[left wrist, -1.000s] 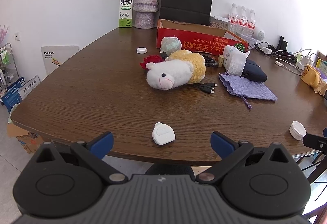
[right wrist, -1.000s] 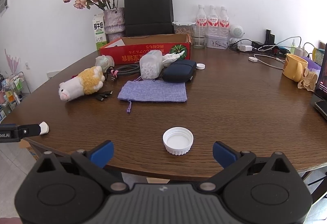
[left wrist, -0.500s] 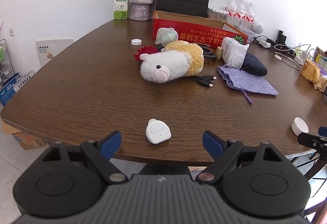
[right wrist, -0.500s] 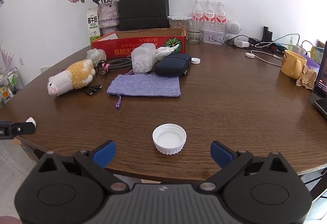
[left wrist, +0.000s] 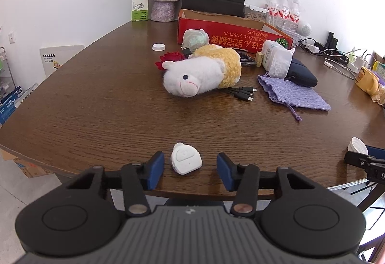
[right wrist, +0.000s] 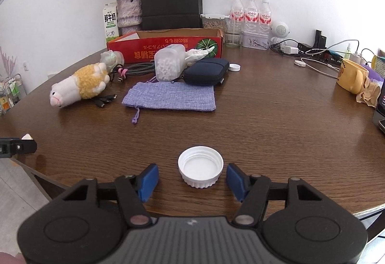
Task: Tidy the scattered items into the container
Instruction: 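Grasp the white earbud case with left tool while right tool grasps the white bottle cap, then carry the earbud case and bottle cap with both tools over the cardboard box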
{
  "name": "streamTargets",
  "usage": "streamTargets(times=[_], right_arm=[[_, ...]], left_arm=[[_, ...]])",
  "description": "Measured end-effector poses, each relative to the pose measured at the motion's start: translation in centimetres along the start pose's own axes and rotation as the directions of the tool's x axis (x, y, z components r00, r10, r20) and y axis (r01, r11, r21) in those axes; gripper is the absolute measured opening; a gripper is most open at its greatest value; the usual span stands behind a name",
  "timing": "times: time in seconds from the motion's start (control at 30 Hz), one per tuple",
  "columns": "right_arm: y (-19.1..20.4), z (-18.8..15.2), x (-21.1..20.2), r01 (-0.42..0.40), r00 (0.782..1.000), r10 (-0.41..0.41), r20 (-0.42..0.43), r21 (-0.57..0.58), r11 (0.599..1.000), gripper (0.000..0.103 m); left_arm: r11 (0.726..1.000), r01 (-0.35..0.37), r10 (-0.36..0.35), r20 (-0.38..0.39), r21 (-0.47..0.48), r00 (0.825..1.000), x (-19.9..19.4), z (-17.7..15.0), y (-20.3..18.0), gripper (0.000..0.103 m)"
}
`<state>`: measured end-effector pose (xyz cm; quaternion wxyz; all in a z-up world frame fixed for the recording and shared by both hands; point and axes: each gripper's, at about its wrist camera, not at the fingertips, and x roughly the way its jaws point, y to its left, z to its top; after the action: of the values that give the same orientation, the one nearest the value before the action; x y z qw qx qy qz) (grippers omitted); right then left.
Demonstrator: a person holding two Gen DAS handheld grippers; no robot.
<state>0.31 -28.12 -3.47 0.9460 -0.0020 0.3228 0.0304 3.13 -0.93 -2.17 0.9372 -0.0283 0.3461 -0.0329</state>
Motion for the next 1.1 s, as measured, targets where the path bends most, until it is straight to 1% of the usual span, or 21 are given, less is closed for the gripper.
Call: streamTargets(times=[0.03, 0.07, 0.1, 0.37, 0.5, 0.6, 0.73, 0.8, 1.0, 1.1], right_arm=[[0.0, 0.0, 0.0, 0.001, 1.0, -0.001, 0.003, -0.004, 1.0, 0.05], [0.1, 0.1, 0.1, -0.003, 1.0, 0.003, 0.007, -0.005, 1.0, 0.04], [0.1, 0.1, 0.1, -0.007, 1.0, 0.007, 0.01, -0.007, 1.0, 0.039], [-0.1, 0.7, 0.6, -0.026, 0.999, 0.026, 0.025, -0.011, 1.0, 0.039], [-0.2, 1.7, 1.1, -0.025, 0.998, 0.026, 0.049, -0.013, 1.0, 0.039], [-0.4, 3.1, 1.7, -0.026, 0.997, 0.026, 0.071, -0.01, 1.0, 0.039], [-0.3, 6.0, 2.5, -0.024, 0.992, 0.027, 0.126, -0.022, 0.999, 0.039], [-0.3, 7.7, 3.2, -0.025, 0.987, 0.029, 0.156, -0.026, 0.999, 0.039], [0.0, 14.9, 6.1, -0.038, 0.963, 0.046, 0.265, -0.035, 0.999, 0.039], [0.3, 18.7, 8.3, -0.045, 0.952, 0.055, 0.302, -0.042, 0.998, 0.039]], left_arm=[[1.0, -0.005, 0.005, 0.0, 0.004, 1.0, 0.0, 0.0, 0.0, 0.04], [1.0, -0.008, 0.008, 0.001, 0.009, 1.0, 0.0, 0.0, -0.1, 0.034], [1.0, -0.009, 0.009, 0.002, 0.012, 1.0, 0.1, 0.0, 0.0, 0.03], [1.0, 0.025, -0.025, 0.007, -0.017, 1.0, 0.4, 0.5, 0.6, 0.029], [0.999, 0.037, -0.037, 0.025, -0.019, 0.999, 0.9, 1.5, 0.8, 0.029], [0.999, 0.053, -0.052, 0.051, -0.013, 0.997, 1.3, 3.0, 0.7, 0.029], [0.997, 0.07, -0.072, 0.128, 0.013, 0.989, 1.4, 6.3, 0.2, 0.029], [0.996, 0.088, -0.092, 0.17, 0.026, 0.981, 1.5, 8.3, -0.1, 0.029], [0.987, 0.155, -0.16, 0.271, 0.039, 0.949, 3.4, 15.3, -1.3, 0.029], [0.984, 0.171, -0.178, 0.3, 0.049, 0.937, 5.5, 19.1, -2.3, 0.029]])
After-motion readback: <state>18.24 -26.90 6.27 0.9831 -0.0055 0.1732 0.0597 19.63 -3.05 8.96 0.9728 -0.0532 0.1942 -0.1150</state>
